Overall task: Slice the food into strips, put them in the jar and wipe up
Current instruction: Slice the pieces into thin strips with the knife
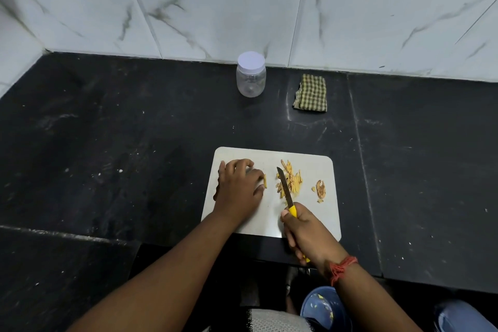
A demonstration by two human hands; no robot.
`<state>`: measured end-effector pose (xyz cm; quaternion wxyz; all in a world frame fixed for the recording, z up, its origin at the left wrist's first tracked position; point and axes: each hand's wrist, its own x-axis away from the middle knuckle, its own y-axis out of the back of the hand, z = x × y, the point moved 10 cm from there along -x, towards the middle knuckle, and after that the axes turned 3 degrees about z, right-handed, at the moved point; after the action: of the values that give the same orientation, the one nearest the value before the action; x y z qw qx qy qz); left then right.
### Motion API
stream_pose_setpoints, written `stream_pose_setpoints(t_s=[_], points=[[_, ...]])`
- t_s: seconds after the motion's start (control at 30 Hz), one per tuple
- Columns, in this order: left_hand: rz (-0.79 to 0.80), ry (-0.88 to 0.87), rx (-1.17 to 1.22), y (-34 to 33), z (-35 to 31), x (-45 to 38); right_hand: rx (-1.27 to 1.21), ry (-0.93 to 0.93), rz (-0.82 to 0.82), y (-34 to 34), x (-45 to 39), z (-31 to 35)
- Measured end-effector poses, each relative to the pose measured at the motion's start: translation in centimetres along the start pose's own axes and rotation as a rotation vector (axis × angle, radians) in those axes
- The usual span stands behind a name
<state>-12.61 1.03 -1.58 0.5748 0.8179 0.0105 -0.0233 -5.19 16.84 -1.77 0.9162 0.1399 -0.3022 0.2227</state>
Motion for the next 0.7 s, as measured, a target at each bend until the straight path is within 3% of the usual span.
stream_pose_setpoints(t_s=[0.33, 0.7], points=[[0.012, 0.028, 0.002, -0.2, 0.1, 0.1, 0.297, -0.010, -0.045, -0.5, -0.9, 0.1], [0.001, 0.163, 0.174, -0.7, 1.3, -0.3, 0.583, 0.099, -0.125, -0.7, -2.7, 1.3]])
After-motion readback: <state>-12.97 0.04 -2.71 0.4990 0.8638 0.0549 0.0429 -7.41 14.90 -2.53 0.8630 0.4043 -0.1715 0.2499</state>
